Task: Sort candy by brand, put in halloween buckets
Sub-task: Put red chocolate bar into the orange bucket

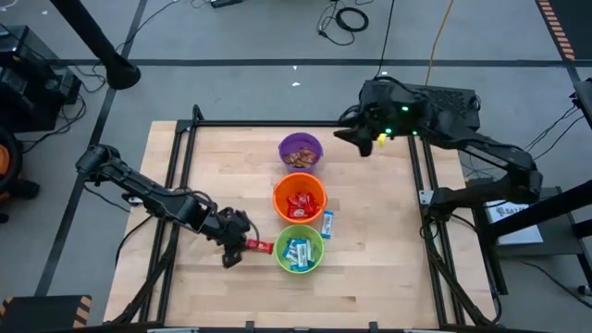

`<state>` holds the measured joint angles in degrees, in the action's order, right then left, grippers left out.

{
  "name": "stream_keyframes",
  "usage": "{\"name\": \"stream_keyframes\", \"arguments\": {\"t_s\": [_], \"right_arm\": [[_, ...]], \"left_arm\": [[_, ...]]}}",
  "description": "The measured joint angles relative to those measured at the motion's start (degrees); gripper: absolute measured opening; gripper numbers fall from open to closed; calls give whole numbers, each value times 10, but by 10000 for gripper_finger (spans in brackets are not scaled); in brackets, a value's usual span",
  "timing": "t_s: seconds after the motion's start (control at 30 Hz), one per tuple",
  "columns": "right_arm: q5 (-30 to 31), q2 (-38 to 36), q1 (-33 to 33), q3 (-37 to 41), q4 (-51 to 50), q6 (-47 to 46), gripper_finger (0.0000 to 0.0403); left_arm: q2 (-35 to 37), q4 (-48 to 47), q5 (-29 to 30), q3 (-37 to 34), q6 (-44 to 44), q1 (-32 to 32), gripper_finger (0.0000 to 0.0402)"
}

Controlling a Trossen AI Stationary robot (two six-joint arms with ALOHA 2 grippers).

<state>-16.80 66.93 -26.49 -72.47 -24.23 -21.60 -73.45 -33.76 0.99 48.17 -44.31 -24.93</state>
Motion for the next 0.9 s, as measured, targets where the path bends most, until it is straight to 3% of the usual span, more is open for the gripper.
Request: {"name": "stream_keyframes", "arguments": {"t_s": [0.2, 0.5, 0.7, 0.9], "right_arm": [[2, -51, 40, 0, 0, -95, 235], [64, -65, 129, 0, 0, -163, 223], [111, -56, 173, 0, 5, -167, 217], [113, -50, 177, 0, 30, -168, 217]], "left_arm": [[0, 20, 57, -60, 108, -12, 167], [-1, 176, 56, -156, 154, -13, 227], [-12, 184, 55, -173, 204, -12, 233], [-43, 251, 55, -195, 213, -12, 233]]}}
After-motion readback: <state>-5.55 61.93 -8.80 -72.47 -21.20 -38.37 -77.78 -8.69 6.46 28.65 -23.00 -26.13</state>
